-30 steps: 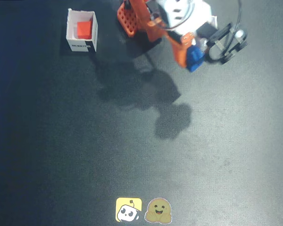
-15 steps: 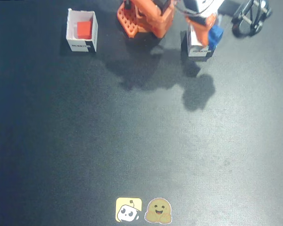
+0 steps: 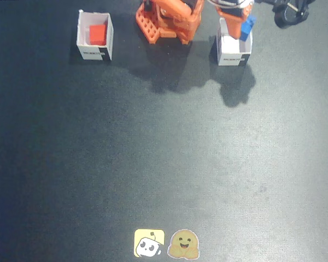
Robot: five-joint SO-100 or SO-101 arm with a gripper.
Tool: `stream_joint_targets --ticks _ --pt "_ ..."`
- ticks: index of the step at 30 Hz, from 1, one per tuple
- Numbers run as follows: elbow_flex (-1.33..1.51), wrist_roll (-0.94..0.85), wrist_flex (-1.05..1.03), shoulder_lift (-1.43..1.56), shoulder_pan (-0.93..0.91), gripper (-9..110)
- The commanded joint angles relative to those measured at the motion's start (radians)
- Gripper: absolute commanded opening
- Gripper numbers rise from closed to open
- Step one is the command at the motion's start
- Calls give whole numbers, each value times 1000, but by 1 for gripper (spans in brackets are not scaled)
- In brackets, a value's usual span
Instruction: Put the red cube in the right box and the blue cube in the left box.
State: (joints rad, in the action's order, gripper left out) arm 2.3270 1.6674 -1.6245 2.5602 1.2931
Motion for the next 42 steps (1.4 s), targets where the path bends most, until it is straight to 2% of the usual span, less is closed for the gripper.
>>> stream_joint_targets --ticks 1,11,16,20,24,30,42 --pt "9 9 -8 25 5 11" --pt "41 9 5 49 3 11" --pt "37 15 8 66 8 15" --pt "46 15 9 110 14 22" --pt "66 21 15 144 14 22" --pt "80 35 9 156 -23 0" --pt "63 41 138 141 -196 0"
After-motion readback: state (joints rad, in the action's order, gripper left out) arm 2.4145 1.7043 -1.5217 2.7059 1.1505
